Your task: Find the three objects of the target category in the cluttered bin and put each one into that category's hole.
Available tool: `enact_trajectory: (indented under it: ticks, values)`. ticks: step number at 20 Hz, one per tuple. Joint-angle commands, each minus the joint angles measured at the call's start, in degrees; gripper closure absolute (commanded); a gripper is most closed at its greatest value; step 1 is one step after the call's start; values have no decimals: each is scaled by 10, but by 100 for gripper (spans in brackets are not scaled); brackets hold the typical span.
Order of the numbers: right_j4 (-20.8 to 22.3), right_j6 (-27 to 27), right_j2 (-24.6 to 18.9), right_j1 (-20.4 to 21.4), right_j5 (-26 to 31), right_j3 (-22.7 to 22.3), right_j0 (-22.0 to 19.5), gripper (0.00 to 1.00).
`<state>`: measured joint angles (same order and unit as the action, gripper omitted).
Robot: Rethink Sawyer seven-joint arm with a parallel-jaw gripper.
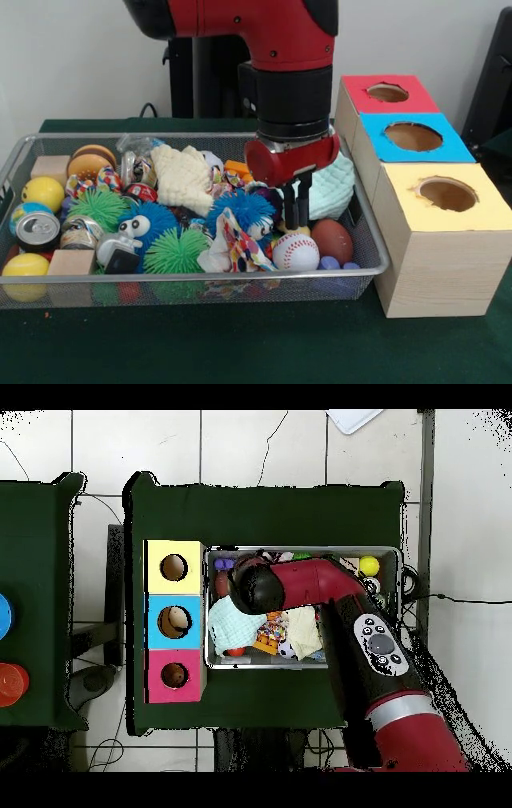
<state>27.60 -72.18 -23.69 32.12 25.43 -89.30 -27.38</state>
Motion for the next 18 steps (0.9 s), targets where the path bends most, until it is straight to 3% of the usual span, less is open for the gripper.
enact_trajectory:
  ticks: [1, 5, 12, 18]
  values:
    - [13, -118, 24, -56, -78, -62, -13, 100]
    - [7, -121, 26, -80, -121, -69, -16, 100]
    - [-50, -113, 100, -46, 34, -62, 37, 100]
    - [-107, -115, 156, -42, 205, -36, 88, 100]
